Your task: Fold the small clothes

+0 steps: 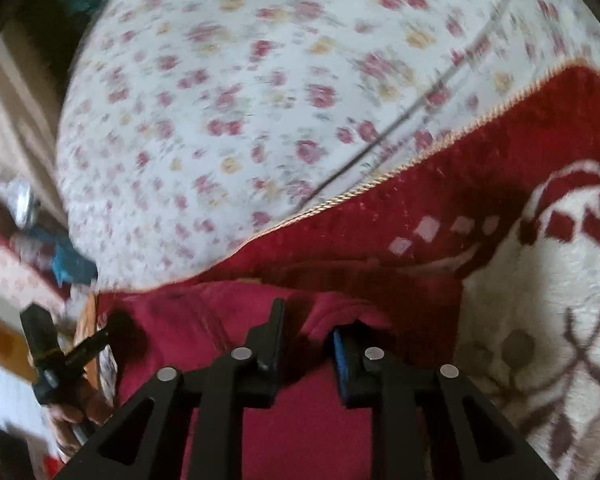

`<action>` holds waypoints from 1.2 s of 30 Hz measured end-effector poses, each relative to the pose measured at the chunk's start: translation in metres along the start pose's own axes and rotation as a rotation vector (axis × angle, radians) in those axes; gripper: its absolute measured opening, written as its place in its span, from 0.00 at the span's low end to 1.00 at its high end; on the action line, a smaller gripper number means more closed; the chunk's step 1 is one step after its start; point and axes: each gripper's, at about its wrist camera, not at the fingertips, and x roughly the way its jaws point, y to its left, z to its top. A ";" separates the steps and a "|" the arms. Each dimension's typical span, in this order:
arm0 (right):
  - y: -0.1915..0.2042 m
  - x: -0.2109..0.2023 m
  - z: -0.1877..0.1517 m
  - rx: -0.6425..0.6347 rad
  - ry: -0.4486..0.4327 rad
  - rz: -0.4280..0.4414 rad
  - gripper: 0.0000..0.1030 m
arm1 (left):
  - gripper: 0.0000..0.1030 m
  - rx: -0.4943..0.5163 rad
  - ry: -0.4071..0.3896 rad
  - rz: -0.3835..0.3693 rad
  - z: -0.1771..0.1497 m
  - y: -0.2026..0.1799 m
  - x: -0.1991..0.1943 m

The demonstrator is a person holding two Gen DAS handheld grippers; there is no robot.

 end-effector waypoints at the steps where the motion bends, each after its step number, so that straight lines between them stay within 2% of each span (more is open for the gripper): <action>1: -0.003 0.003 0.005 0.023 0.000 -0.009 0.20 | 0.09 -0.007 0.013 0.002 0.002 0.002 0.008; 3: 0.001 -0.002 0.008 0.016 -0.019 -0.005 0.22 | 0.12 0.030 0.095 0.017 0.004 0.000 0.030; 4: 0.004 -0.007 0.008 -0.001 -0.024 0.006 0.31 | 0.13 0.042 0.112 0.022 0.003 -0.001 0.033; 5: 0.008 -0.012 0.007 -0.024 -0.030 0.006 0.49 | 0.16 0.058 0.102 0.031 0.001 -0.001 0.031; 7: 0.016 -0.031 0.004 -0.096 -0.097 -0.079 0.70 | 0.28 0.074 0.087 0.017 -0.002 0.001 0.024; 8: 0.018 -0.039 0.004 -0.125 -0.121 -0.109 0.70 | 0.35 0.070 0.083 0.017 -0.003 0.005 0.017; 10: 0.022 -0.051 0.005 -0.172 -0.143 -0.119 0.66 | 0.42 0.061 0.073 0.003 -0.007 0.012 0.004; 11: 0.028 -0.052 0.004 -0.211 -0.133 -0.104 0.55 | 0.42 0.066 0.065 -0.009 -0.010 0.013 -0.005; 15: 0.053 -0.021 -0.006 -0.354 -0.037 -0.137 0.52 | 0.42 0.091 0.076 -0.036 -0.032 0.015 -0.020; 17: 0.050 0.010 -0.007 -0.344 0.011 -0.180 0.52 | 0.42 0.101 0.130 -0.021 -0.045 0.013 -0.013; 19: 0.033 0.042 -0.001 -0.286 0.050 -0.262 0.52 | 0.42 0.120 0.168 0.021 -0.057 0.012 0.001; 21: 0.017 0.060 0.004 -0.221 0.077 -0.279 0.50 | 0.43 0.086 0.200 0.007 -0.062 0.021 0.011; 24: 0.020 0.040 0.003 -0.205 0.039 -0.243 0.50 | 0.42 0.007 0.194 -0.055 -0.061 0.036 0.001; 28: 0.032 -0.014 -0.020 -0.287 0.006 -0.215 0.52 | 0.43 0.002 0.141 -0.085 -0.068 0.049 -0.030; 31: 0.030 -0.046 -0.045 -0.326 0.004 -0.182 0.53 | 0.56 -0.019 0.130 -0.146 -0.085 0.061 -0.052; 36: 0.021 -0.065 -0.079 -0.354 0.023 -0.197 0.53 | 0.56 -0.077 0.159 -0.223 -0.104 0.062 -0.057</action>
